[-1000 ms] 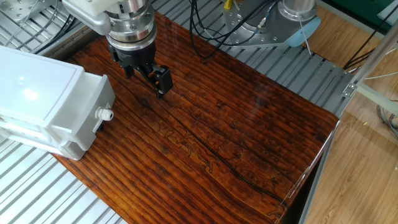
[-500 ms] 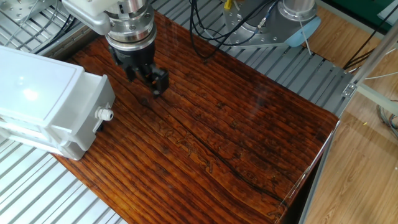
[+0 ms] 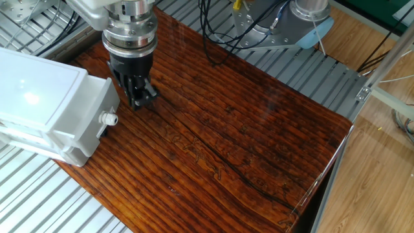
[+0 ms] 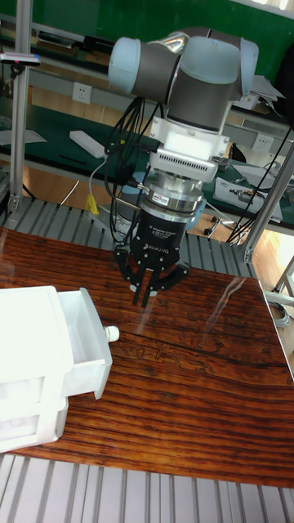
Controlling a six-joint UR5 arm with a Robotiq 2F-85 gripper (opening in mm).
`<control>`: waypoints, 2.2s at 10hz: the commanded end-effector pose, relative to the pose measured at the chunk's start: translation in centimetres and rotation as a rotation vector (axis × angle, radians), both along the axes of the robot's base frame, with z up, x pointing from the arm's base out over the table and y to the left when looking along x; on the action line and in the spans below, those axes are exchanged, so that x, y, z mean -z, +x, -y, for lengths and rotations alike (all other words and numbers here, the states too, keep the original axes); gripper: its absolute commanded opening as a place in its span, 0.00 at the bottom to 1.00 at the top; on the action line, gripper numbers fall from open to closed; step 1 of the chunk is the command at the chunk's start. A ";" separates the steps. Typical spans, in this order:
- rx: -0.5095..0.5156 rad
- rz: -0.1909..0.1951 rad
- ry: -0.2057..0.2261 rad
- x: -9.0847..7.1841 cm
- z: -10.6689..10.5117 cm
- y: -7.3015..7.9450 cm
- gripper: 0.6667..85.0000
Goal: Use the gripper to push and close the drawer
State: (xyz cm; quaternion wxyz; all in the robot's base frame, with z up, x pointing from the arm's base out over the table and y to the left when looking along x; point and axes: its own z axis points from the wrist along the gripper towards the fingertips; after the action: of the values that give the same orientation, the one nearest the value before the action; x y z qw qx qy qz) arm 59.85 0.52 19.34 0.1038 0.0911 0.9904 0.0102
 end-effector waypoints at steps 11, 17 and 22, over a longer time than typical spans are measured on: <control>0.400 0.069 0.139 -1.4 0.9 4.3 0.17; 0.449 0.038 0.085 0.1 5.1 4.1 0.35; 0.458 0.094 0.155 0.5 4.1 5.9 0.47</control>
State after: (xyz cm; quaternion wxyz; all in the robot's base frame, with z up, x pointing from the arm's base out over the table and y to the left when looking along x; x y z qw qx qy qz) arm 64.67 -4.33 18.90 0.1313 0.3109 0.9405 0.0391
